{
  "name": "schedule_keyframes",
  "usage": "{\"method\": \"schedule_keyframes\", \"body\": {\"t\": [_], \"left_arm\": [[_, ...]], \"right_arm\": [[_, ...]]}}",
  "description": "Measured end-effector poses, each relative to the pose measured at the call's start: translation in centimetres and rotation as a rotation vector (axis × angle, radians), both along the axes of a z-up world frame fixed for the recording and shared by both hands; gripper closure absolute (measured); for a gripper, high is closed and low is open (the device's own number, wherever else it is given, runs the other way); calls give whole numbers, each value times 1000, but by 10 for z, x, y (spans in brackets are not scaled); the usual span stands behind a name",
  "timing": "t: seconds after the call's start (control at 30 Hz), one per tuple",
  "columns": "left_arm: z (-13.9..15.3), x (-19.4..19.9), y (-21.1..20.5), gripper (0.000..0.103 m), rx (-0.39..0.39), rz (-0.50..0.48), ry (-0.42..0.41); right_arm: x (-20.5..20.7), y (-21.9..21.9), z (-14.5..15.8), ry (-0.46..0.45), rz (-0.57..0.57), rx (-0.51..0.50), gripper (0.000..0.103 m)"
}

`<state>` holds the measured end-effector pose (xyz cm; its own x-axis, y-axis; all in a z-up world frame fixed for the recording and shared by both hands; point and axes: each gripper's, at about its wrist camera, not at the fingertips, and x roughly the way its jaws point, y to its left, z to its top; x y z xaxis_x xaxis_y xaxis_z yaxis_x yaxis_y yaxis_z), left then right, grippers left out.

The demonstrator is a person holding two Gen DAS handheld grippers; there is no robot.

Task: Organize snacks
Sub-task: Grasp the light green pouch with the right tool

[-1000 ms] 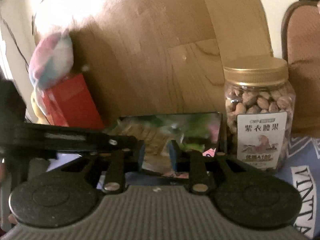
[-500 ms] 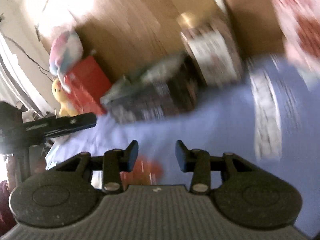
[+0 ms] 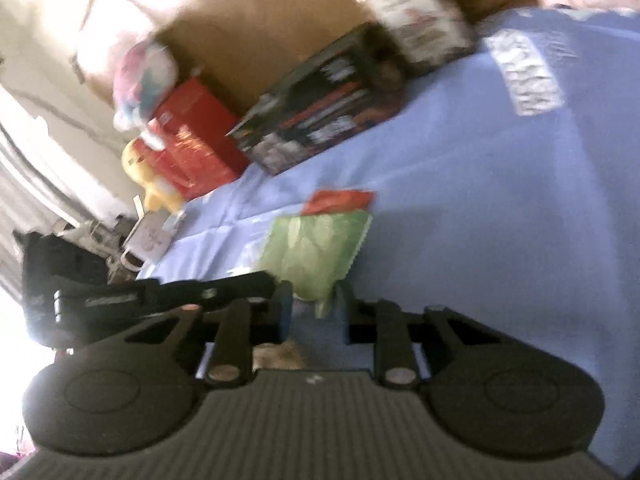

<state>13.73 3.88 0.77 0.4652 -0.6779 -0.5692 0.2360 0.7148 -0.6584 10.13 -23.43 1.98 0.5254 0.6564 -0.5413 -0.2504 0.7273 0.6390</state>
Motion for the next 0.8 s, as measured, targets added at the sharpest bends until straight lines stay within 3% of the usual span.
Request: {"method": "schedule_keyframes", "body": {"t": [0.07, 0.17, 0.23, 0.3, 0.47, 0.53, 0.7, 0.77, 0.8], "left_arm": [[9, -6, 15, 72, 12, 38, -36], [19, -16, 40, 72, -31, 68, -58], [25, -22, 55, 67, -9, 110, -82], [29, -21, 65, 62, 7, 142, -90], [30, -2, 76, 41, 30, 177, -89], [30, 14, 67, 39, 55, 158, -102], [17, 46, 40, 44, 97, 78, -99], [5, 49, 35, 63, 104, 55, -54], [0, 47, 35, 65, 95, 39, -38]], "right_arm": [[-1, 21, 9, -35, 45, -28, 79], [2, 54, 15, -52, 145, -35, 77], [3, 70, 17, -62, 188, -50, 77], [3, 71, 21, -92, 184, -57, 76], [3, 38, 16, -56, 72, 15, 68], [-3, 33, 17, -70, 58, -9, 64], [0, 43, 5, 10, 86, 7, 63], [7, 49, 3, 25, 82, -13, 63], [12, 54, 2, 24, 84, -35, 63]]}}
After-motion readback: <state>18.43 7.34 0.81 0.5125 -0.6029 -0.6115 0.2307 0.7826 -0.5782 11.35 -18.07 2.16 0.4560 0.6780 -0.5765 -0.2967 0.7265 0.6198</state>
